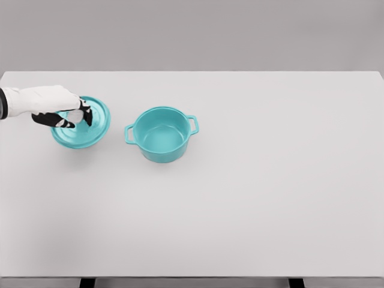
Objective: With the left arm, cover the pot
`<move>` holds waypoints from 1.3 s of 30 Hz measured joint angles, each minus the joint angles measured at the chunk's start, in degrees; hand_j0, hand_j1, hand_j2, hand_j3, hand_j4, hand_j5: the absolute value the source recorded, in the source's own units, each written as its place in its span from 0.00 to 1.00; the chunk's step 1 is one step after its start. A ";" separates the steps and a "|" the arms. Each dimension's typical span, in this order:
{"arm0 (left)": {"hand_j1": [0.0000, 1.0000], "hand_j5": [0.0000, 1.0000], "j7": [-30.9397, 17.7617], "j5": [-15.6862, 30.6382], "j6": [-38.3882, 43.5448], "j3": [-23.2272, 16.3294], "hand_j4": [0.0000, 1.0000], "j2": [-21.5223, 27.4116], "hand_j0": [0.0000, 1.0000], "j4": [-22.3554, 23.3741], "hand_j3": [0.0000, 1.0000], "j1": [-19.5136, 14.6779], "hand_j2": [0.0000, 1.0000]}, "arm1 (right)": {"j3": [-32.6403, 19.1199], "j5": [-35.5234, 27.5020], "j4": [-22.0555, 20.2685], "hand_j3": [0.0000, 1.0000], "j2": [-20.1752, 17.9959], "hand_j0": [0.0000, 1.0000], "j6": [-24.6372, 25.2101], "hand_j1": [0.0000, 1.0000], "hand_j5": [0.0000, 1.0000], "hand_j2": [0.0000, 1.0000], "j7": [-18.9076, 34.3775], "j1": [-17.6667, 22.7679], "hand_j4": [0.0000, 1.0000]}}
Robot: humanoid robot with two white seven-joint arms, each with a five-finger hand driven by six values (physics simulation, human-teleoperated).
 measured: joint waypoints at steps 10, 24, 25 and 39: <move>0.52 0.52 0.00 3.08 -0.33 0.01 0.52 -0.21 0.52 -2.48 0.52 -1.14 0.52 | 0.02 0.00 0.00 1.00 0.00 1.00 0.00 1.00 1.00 1.00 0.00 0.00 1.00; 0.52 0.52 -0.01 4.16 -0.27 0.01 0.52 -3.85 0.52 -5.99 0.52 -2.02 0.52 | 0.03 0.00 0.00 1.00 0.00 1.00 0.00 1.00 1.00 1.00 0.00 0.09 1.00; 0.52 0.52 -0.01 4.17 -0.24 -0.01 0.52 -4.21 0.52 -6.13 0.52 -2.11 0.52 | 0.02 0.00 0.00 1.00 0.00 1.00 0.00 1.00 1.00 1.00 0.00 0.09 1.00; 0.53 0.53 0.00 4.21 0.44 -3.61 0.53 -9.55 0.53 -6.13 0.53 -5.62 0.53 | 0.04 0.00 0.00 1.00 0.00 1.00 0.00 1.00 1.00 1.00 0.00 0.00 1.00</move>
